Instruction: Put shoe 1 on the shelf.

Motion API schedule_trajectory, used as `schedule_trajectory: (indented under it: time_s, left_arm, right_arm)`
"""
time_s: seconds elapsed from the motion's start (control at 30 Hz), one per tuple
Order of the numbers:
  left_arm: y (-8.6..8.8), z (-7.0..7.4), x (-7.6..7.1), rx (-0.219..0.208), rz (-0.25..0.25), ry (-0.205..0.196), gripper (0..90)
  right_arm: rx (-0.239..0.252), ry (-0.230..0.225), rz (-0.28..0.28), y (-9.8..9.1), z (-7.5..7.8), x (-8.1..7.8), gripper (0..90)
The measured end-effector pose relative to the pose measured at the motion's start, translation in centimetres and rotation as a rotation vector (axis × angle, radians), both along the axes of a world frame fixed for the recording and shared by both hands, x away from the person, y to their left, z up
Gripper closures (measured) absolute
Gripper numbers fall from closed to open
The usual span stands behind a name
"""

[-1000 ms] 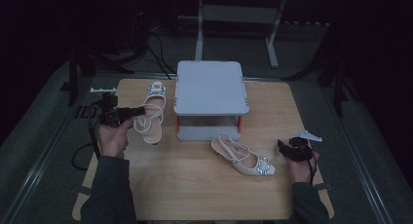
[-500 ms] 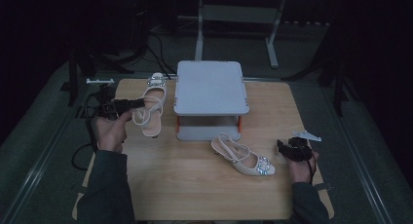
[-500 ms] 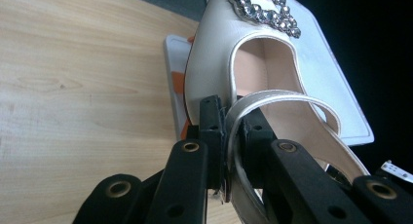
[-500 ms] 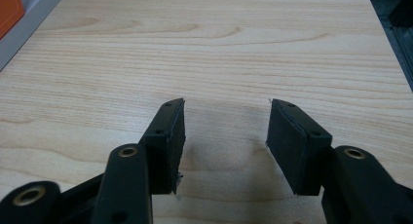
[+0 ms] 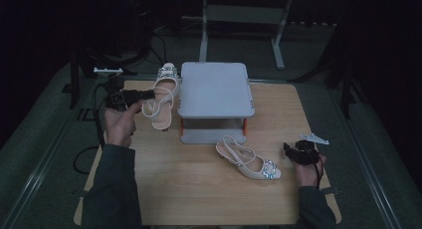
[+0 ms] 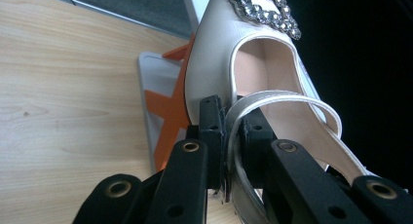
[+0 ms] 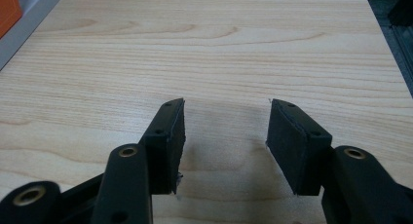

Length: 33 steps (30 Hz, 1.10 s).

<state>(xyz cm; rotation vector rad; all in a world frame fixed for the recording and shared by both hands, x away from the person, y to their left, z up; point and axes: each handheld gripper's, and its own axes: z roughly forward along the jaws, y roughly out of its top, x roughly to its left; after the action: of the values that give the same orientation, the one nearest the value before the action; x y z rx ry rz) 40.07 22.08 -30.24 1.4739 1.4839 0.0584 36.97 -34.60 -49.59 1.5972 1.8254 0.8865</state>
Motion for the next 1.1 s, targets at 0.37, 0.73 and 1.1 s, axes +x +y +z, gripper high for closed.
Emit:
schedule_trajectory:
  time_s: [0.37, 0.73, 1.1]
  left_arm:
    - [-1.9, 0.9, 1.6, 0.001, -0.003, 0.001, 83.4]
    - [-4.7, 1.6, 3.8, -0.017, -0.018, 0.007, 83.3]
    - [-6.9, 2.4, 6.9, -0.010, -0.032, 0.014, 83.2]
  right_arm:
    - [0.002, 0.003, 0.000, 0.0, -0.1, 0.0, 48.1]
    - [0.006, 0.002, -0.004, -0.1, 0.0, 0.0, 48.1]
    - [0.017, 0.002, -0.008, -0.3, 0.0, 0.0, 48.1]
